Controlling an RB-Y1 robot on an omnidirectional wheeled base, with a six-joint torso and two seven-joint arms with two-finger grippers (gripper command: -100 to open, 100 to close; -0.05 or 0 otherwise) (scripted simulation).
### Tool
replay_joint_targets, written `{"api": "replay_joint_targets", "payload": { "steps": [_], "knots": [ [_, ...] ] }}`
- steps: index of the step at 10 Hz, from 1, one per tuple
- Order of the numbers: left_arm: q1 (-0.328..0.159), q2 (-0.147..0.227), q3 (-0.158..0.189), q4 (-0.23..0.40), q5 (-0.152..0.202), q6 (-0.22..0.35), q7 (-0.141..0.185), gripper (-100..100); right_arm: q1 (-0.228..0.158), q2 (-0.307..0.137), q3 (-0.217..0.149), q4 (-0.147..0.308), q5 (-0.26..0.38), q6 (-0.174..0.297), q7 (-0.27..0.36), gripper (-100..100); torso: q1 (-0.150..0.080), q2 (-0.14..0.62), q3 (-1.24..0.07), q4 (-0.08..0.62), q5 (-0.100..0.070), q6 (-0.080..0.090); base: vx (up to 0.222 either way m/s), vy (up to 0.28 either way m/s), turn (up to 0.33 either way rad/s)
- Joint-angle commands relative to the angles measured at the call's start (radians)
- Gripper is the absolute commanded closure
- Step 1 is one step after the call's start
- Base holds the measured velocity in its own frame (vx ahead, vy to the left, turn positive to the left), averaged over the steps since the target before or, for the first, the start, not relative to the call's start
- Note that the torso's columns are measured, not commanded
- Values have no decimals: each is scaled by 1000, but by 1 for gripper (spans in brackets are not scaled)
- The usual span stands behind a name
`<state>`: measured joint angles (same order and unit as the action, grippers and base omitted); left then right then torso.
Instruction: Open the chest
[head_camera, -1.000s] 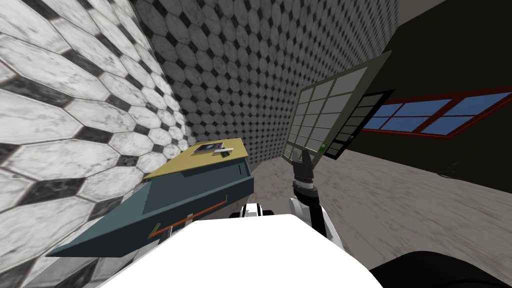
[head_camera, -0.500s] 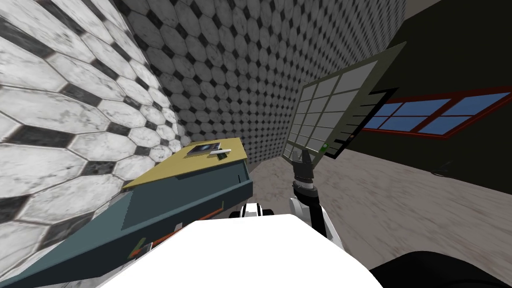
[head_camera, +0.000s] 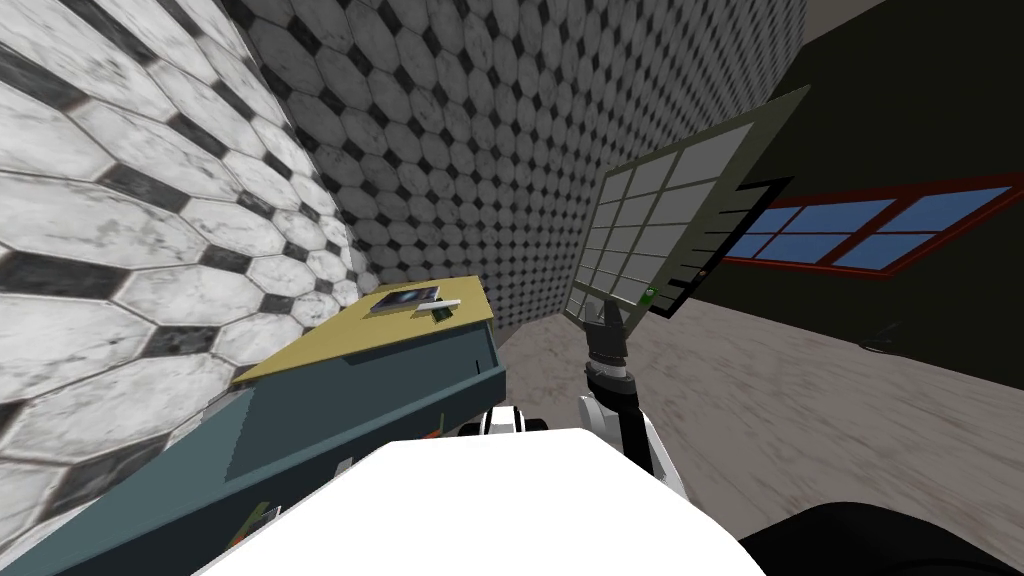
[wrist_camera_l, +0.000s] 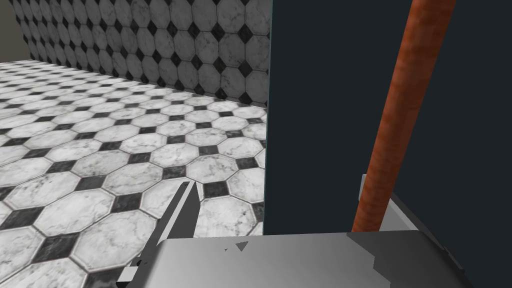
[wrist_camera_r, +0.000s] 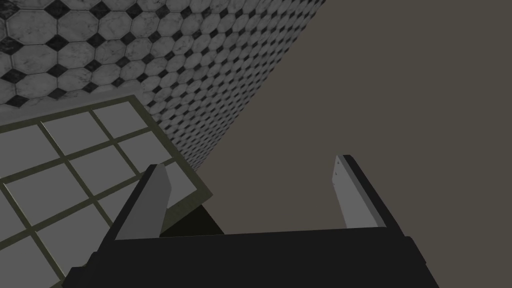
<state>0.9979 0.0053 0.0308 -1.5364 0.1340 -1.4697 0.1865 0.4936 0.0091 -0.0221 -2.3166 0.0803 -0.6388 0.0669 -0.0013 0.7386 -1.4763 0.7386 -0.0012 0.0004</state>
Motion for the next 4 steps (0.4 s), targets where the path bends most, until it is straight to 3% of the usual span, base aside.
{"api": "replay_joint_targets", "payload": {
  "steps": [1,4],
  "knots": [
    [0,0,0,0,0,1,0,0,0,0,0,0,0,0,0,0,0,0,0,0,0,0,0,0,0],
    [0,0,0,1,0,1,0,0,0,0,0,0,0,0,0,0,1,0,0,-1,1,0,0,0,0]
  ]
}}
